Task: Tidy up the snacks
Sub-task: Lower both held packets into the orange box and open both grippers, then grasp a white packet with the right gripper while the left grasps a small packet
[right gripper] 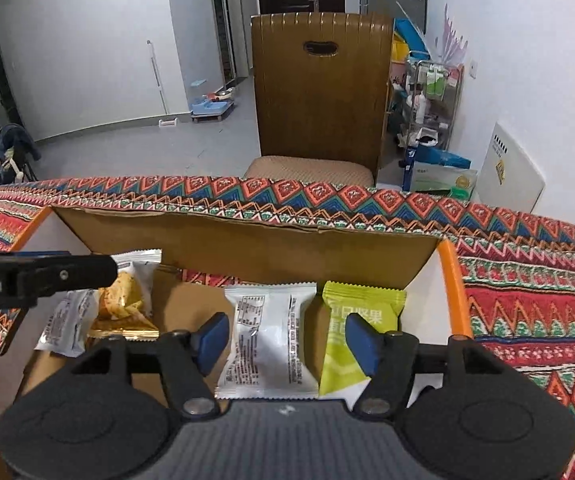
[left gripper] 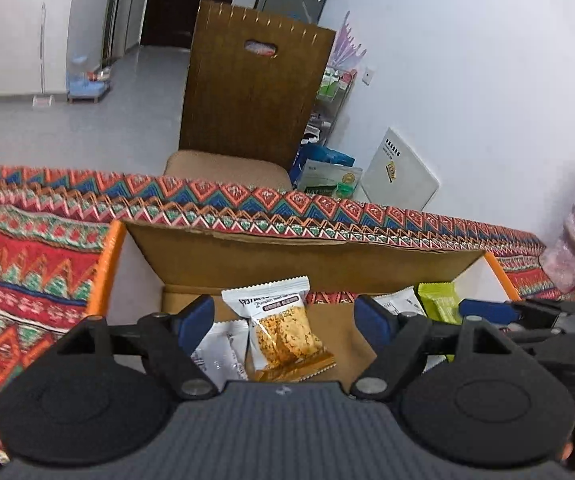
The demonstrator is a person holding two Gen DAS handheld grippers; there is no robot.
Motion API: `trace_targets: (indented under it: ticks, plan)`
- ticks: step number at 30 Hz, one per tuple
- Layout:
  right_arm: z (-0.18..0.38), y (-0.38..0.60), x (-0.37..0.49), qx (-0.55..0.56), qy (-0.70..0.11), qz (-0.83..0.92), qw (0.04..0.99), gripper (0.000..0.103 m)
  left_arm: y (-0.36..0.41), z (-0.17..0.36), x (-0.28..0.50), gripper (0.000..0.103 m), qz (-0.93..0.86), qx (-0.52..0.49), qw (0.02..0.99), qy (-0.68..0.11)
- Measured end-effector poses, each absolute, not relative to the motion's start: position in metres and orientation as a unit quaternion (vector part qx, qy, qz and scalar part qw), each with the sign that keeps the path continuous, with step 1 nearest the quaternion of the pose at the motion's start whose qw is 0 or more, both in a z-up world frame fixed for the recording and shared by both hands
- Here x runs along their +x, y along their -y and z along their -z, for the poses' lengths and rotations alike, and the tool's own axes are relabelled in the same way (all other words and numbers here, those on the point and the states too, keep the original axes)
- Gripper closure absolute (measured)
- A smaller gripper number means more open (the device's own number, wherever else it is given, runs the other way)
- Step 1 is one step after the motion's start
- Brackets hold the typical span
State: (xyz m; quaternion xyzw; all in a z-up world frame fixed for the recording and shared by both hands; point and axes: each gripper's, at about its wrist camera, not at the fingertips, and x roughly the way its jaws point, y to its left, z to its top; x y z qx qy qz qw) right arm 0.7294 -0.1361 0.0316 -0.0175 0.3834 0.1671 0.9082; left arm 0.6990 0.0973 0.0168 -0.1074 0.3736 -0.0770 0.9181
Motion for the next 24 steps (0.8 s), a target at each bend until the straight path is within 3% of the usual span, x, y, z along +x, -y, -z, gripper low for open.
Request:
trace_targets:
  ticks: [3,11,24]
  plan:
    - [-0.048,0.146,0.719,-0.01,-0.369,-0.169,0.914,0.029,-0.099,-0.04,0.679,0.024,0.091,-0.104,0.922,-0.361]
    - [-0.114,0.166,0.645,-0.024,-0.319,-0.178,0.931,0.024,-0.096,-0.114,0.598,0.018,0.098,-0.079,0.94,-0.317]
    - [-0.165,0.213,0.462,-0.026,-0.248,-0.206,0.946,0.012,-0.079,-0.178,0.387,0.004,0.1,-0.058,0.962,-0.246]
